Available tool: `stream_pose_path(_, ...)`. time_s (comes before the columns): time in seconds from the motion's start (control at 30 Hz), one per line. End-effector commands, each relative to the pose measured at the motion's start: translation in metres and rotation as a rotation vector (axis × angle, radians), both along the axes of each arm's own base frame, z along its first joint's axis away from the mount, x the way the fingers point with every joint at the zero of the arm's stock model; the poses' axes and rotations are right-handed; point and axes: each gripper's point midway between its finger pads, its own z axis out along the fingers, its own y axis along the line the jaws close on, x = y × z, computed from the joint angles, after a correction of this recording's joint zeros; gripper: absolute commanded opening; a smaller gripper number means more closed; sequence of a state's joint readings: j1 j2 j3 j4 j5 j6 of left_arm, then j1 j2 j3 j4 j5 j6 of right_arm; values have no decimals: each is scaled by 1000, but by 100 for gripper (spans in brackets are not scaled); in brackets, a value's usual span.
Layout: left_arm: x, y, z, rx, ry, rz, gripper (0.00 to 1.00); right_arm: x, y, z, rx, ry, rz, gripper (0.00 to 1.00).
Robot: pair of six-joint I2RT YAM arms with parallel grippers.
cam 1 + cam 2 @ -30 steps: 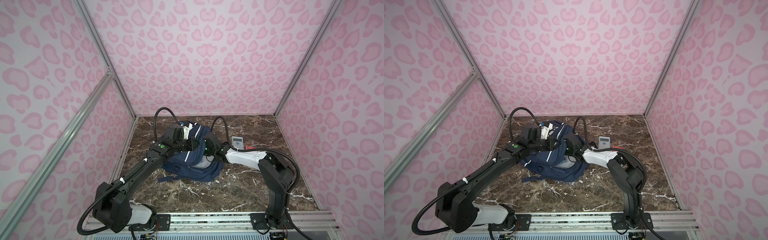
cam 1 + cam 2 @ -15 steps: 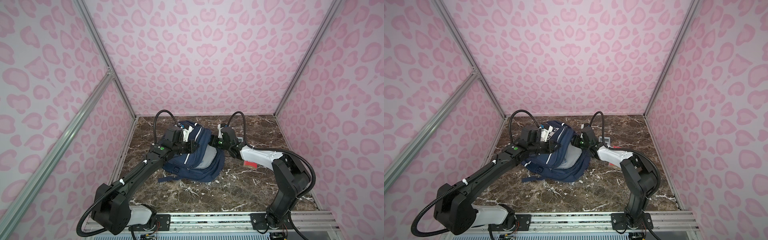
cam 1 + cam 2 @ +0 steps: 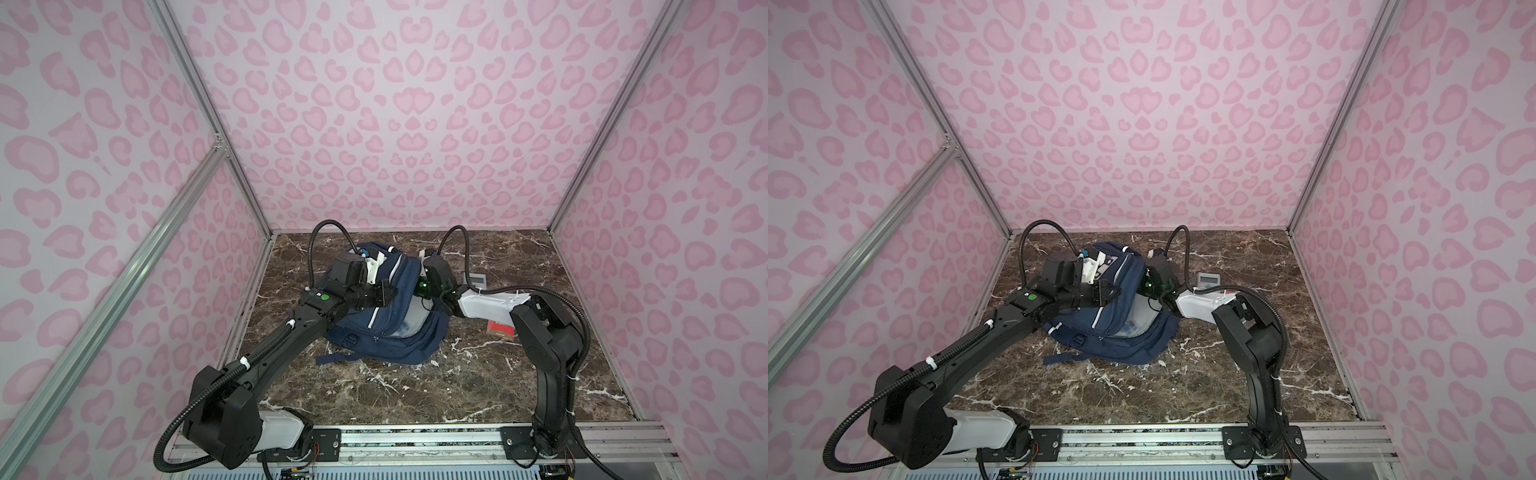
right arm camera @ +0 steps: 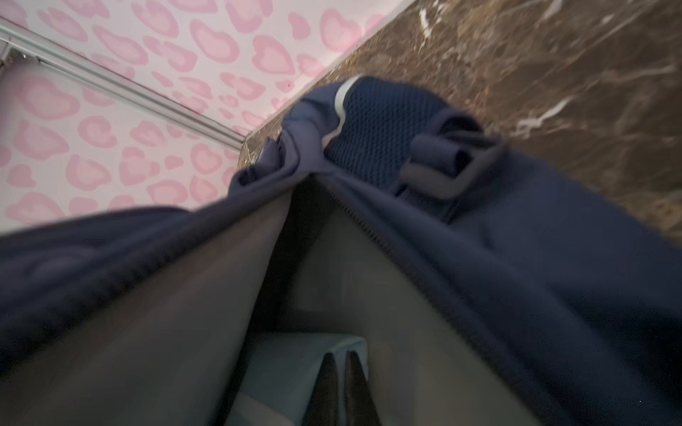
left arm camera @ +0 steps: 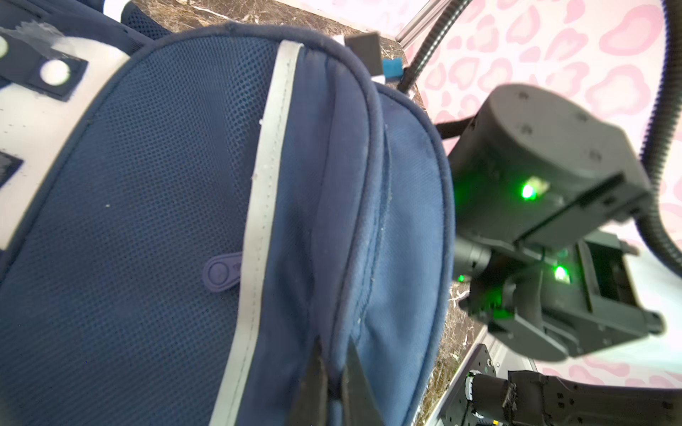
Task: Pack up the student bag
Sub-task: 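Lower the pen box into the open bag with the right gripper and release, then move the right gripper to the red packet and grasp it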
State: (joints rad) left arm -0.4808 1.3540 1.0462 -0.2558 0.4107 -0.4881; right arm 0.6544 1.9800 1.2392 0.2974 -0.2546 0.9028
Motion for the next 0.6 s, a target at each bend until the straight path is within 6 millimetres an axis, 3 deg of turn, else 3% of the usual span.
stream_pose_path(0.0,9,-6,14,-32,-58,-10,3,-11,13,15,-18,-36,60,9)
stream_pose_path(0.1,7,-5,4,-30,-33,-4,3,-19,-13,16,-12,-24,16,18)
stream_pose_path(0.23,6,-1,-11,-8,-4,23,3,-39,-52,14,-90,16,-9,46)
stream_pose_path(0.43,3,12,-29,56,21,65,3,-91,-97,0,-222,92,3,67)
stream_pose_path(0.53,-2,9,-36,39,44,52,3,-109,-144,2,-339,93,-60,86)
stream_pose_path(0.57,-3,9,-39,40,53,52,3,-112,-165,5,-394,100,-101,100)
